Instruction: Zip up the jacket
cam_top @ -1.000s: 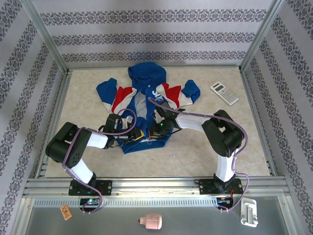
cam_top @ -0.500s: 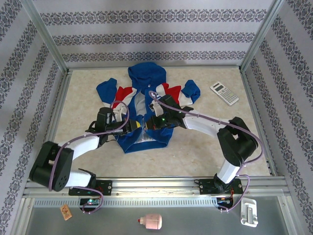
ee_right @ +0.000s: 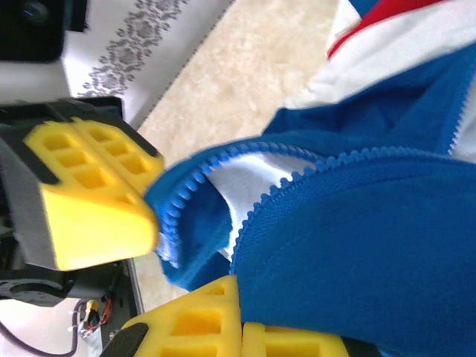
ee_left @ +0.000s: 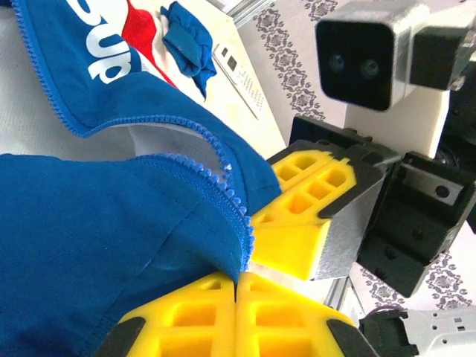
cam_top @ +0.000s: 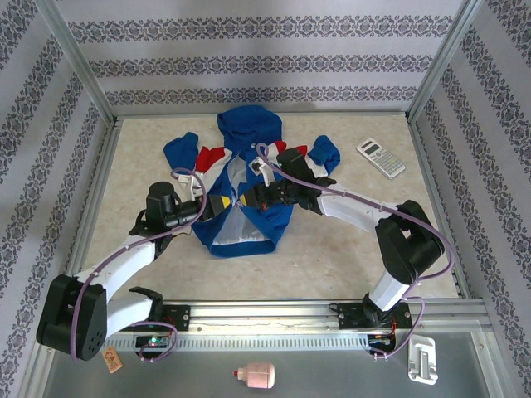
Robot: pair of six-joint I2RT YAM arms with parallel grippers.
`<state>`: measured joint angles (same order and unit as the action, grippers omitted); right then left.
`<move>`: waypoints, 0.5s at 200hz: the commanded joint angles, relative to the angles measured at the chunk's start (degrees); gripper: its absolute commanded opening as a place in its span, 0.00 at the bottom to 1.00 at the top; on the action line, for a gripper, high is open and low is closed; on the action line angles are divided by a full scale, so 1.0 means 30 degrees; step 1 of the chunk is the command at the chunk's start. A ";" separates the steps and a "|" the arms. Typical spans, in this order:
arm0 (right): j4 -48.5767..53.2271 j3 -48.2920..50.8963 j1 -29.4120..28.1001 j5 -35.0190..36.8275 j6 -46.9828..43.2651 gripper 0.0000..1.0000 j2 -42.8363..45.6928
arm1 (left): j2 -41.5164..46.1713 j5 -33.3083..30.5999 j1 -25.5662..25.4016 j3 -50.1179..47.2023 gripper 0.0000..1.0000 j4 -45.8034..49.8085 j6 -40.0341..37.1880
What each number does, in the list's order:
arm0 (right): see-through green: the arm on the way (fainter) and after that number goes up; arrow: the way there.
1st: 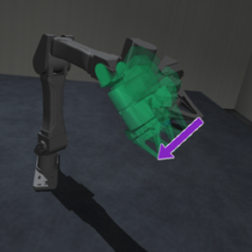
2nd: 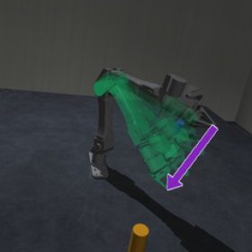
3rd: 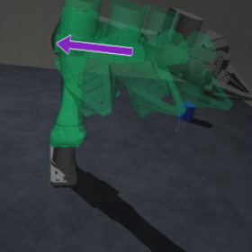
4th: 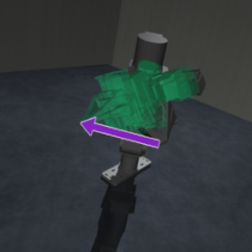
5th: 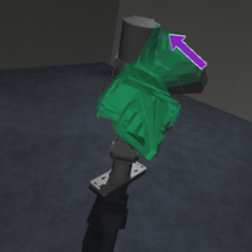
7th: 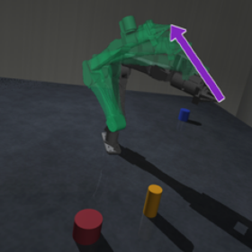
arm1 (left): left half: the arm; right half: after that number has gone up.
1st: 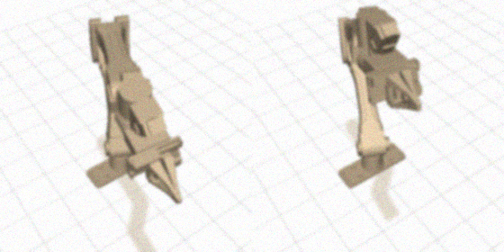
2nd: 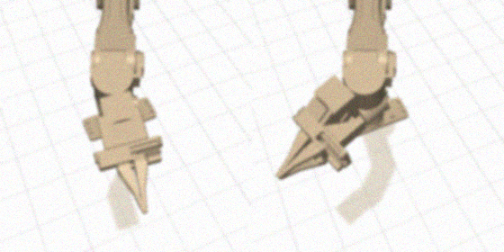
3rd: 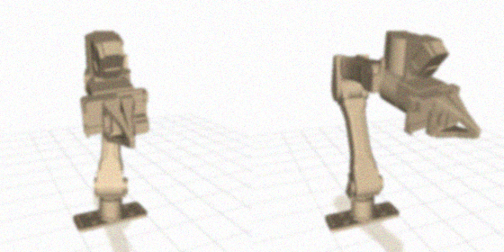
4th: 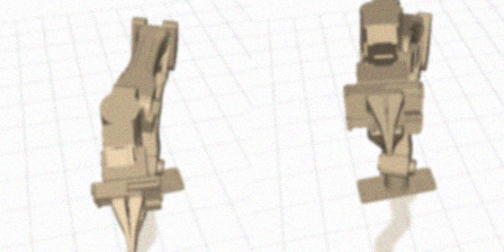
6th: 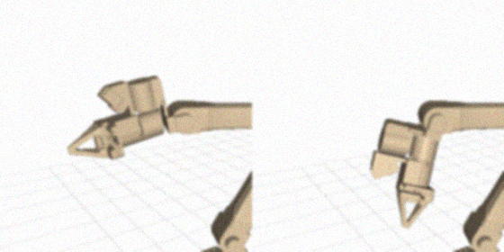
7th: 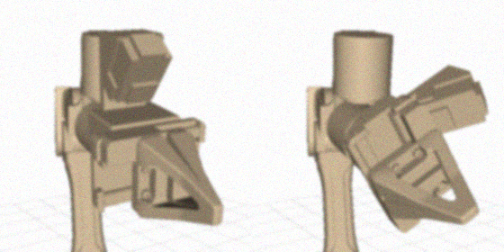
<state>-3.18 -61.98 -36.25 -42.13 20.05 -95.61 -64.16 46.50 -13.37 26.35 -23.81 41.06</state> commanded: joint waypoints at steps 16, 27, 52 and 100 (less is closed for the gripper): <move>-0.3734 0.1457 0.0052 -0.0414 -0.1879 0.00 0.0925 | 0.0256 0.0215 0.0187 -0.0751 0.00 -0.3306 -0.1348; -0.4259 0.1850 -0.0084 0.0592 -0.2821 0.00 0.1071 | 0.0249 -0.0206 0.0178 -0.0947 0.00 -0.3578 -0.1611; -0.4736 0.2131 -0.0498 0.2086 -0.5086 0.00 0.1285 | 0.0154 -0.1577 0.0221 -0.1048 0.00 -0.3187 -0.2475; -0.7865 0.2757 -0.0516 0.0891 -0.4887 0.00 0.0914 | -0.1227 -0.2311 0.0192 -0.1283 0.00 -0.4628 -0.2670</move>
<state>-18.65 -54.54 -37.39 -37.69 7.55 -93.60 -65.69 40.53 -13.37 23.22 -31.44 34.63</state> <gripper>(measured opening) 0.050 0.052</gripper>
